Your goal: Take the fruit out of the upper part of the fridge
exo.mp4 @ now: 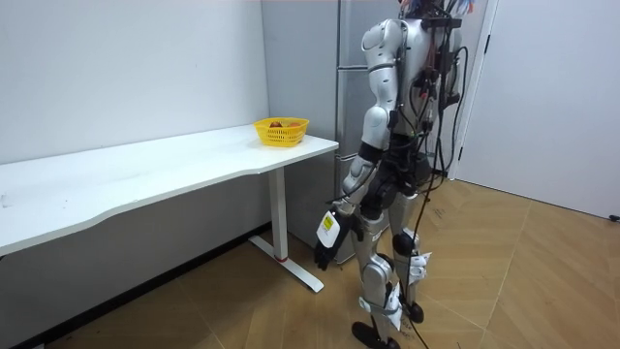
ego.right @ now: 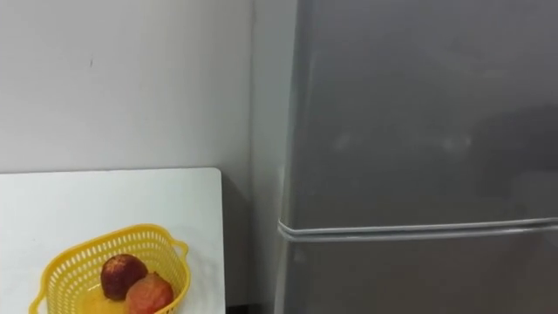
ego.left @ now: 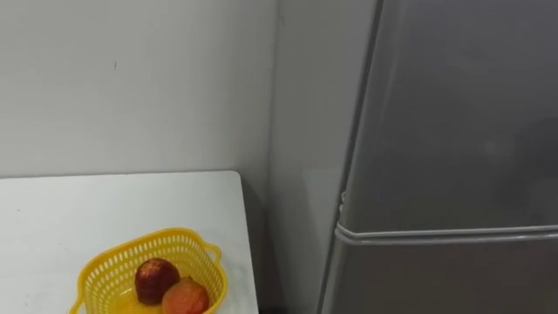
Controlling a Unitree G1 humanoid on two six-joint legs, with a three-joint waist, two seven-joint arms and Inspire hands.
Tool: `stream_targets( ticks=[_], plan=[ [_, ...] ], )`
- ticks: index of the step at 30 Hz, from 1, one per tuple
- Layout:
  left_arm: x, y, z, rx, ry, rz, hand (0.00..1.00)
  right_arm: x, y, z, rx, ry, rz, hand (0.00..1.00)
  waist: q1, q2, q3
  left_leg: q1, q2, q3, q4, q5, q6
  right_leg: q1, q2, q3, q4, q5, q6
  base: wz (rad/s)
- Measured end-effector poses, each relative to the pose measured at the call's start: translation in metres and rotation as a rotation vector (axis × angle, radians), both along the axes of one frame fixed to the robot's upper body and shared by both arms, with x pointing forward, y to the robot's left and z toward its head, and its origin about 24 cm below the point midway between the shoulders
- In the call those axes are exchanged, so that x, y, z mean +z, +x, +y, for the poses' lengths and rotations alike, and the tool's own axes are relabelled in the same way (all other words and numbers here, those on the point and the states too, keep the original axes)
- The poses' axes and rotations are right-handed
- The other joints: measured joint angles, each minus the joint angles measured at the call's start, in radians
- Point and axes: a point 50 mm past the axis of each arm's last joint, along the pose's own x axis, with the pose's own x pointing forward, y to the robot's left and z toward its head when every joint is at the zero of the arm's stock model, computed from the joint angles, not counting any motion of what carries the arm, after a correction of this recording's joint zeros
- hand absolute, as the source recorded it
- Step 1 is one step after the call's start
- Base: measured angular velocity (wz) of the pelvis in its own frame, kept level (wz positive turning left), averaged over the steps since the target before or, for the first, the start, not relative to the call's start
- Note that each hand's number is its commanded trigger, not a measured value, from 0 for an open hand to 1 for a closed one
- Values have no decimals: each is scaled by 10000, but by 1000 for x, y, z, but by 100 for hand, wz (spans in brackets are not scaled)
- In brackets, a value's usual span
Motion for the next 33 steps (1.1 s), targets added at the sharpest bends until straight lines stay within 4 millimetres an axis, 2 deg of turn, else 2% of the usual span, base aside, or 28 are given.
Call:
stream_targets(
  ticks=[2, 7, 11, 14, 15, 18, 22, 28, 33],
  plan=[
    [0, -2, 0, 50, 41, 146, 0, -8, -6, -3, -757, 43, 331, 0, 25, 49, -33, -45, -1, -3, 10, -1, 0, 13, -3, -18, -35, 8, 4, 0],
    [-1, 0, -4, -125, 158, 405, 0, -51, -15, -16, -2318, 1403, 1687, 0, 71, 147, -15, -54, 0, 7, -23, -1, 0, 2, -1, -4, -39, 13, 6, 0],
    [-2, 5, -8, -282, 238, 394, 0, -107, -21, -15, -2808, 2676, 3954, 0, 144, 258, 16, -51, -1, 0, -24, -1, 0, -13, 1, 1, -37, 12, 6, 0],
    [-2, 10, -7, -336, 307, 272, 0, -154, -30, -6, -2869, 3797, 5698, 0, 153, 360, -22, -49, 7, -16, -13, -1, -1, 2, 6, -7, -62, 12, 5, 0],
    [-2, 11, -8, -344, 292, 259, 0, -169, -35, -1, -2896, 4353, 6188, 0, 151, 360, -3, -49, 5, -15, -18, -1, -1, -1, 4, -7, -67, 12, 5, 0],
    [-2, 12, -8, -352, 309, 195, 0, -200, -49, 8, -3009, 5713, 7065, 0, 135, 456, -24, -45, -8, -13, -32, -1, 0, -1, -7, 3, -66, 10, 5, 0],
    [-1, 11, -7, -350, 299, 159, 0, -219, -63, 13, -3050, 6381, 7761, 0, 149, 443, -20, -31, -20, -1, -38, 1, 0, 13, -12, 17, -86, -8, 22, 0],
    [-1, 14, -8, -375, 200, 76, 0, -261, -94, 32, -2359, 7164, 10286, 0, 263, 328, -7, 63, -56, -55, -39, 1, 3, 168, -25, 70, -233, -11, 48, 2],
    [-2, 15, -10, -467, 28, 119, 0, -281, -105, 50, -694, 6847, 12481, 0, 344, 399, 2, 117, -94, -18, -55, 1, 3, 174, -63, 66, -231, -23, 66, -1]
  ],
)
